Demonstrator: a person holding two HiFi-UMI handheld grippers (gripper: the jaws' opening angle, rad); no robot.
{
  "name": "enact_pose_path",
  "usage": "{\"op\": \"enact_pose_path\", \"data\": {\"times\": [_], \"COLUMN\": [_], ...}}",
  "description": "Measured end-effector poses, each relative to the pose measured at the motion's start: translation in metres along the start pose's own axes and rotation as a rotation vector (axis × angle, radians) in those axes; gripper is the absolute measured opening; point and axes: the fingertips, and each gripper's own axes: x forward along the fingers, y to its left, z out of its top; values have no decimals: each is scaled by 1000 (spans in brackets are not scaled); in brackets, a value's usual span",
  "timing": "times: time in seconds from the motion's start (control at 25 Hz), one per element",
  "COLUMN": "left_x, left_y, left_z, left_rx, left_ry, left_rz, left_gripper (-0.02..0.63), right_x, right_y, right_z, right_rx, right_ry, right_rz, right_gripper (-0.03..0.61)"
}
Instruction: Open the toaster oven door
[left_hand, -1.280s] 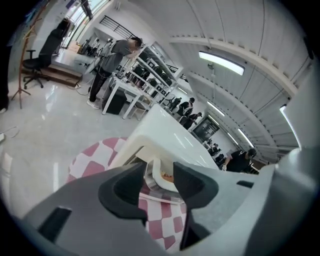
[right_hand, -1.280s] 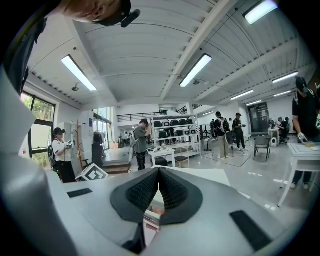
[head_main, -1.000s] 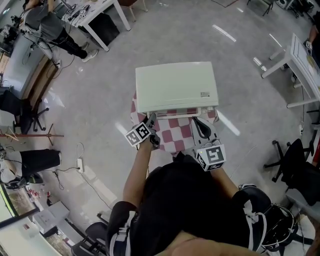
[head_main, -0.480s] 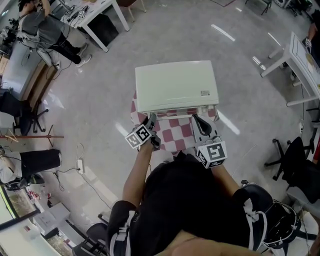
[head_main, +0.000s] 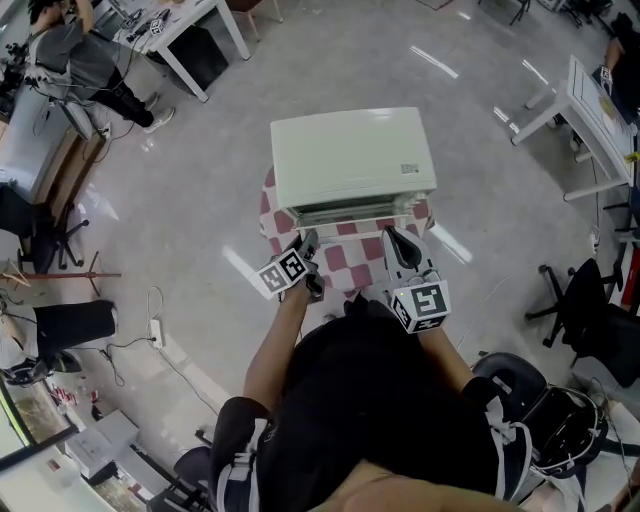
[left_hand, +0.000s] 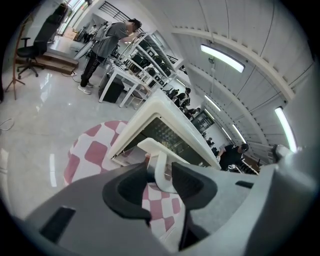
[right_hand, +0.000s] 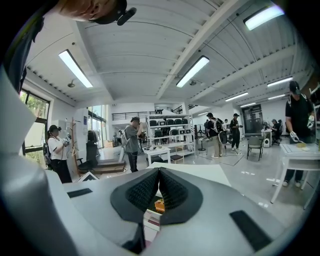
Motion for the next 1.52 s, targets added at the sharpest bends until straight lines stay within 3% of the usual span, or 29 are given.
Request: {"op": "enact_pose_path", "data": {"times": [0.52, 1.0, 1.24, 1.52], "left_x": [-13, -16, -15, -16], "left_y": [13, 44, 52, 55], "left_z": [-41, -90, -103, -107], "left_rx": [77, 65, 134, 147], "left_ry": [70, 153, 177, 185], "left_rz": [42, 79, 103, 101], "left_gripper": [153, 124, 124, 124], "right_x": [-32, -47, -51, -43], "right_y": [15, 26, 8, -20], "right_z": [-12, -29, -46, -83], "right_rx": [8, 17, 21, 42], "right_ry": [20, 68, 166, 331], "right_rz": [-40, -48, -79, -67], "right_gripper": [26, 26, 26, 28]}}
